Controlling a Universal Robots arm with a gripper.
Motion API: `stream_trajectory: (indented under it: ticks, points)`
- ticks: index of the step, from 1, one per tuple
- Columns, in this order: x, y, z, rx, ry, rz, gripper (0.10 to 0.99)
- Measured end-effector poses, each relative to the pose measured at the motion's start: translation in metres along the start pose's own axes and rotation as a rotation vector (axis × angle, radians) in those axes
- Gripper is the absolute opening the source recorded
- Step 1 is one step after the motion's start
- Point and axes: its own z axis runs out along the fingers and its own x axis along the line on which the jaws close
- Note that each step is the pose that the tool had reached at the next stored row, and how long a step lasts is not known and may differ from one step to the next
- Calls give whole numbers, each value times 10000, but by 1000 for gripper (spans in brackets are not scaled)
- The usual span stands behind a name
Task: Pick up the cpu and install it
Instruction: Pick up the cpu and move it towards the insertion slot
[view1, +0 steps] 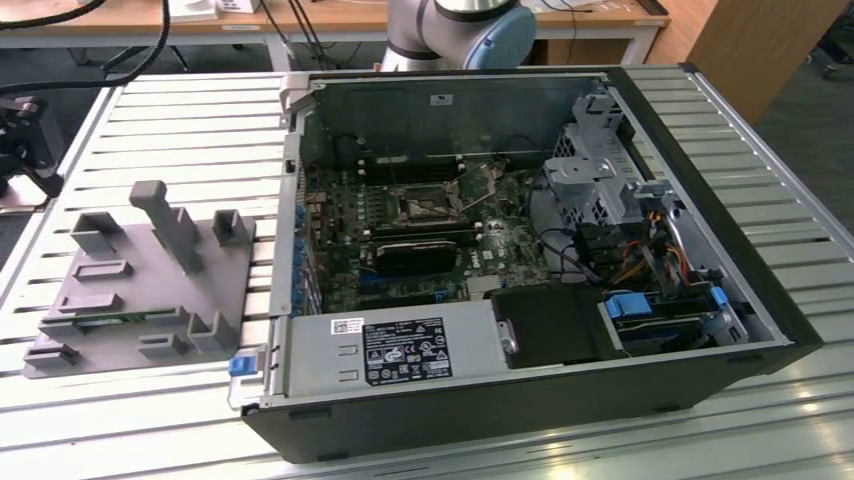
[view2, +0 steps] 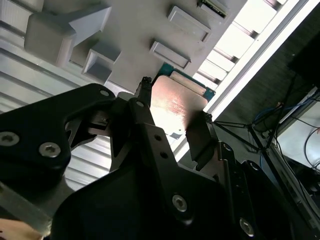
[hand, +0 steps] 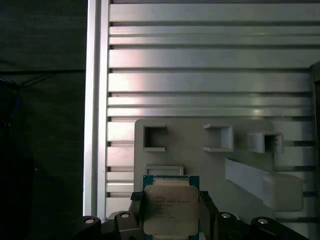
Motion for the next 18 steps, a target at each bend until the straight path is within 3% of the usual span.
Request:
stream_trajectory:
  ticks: [18]
  points:
    - [4, 100, -363, 23, -1, 17, 529]
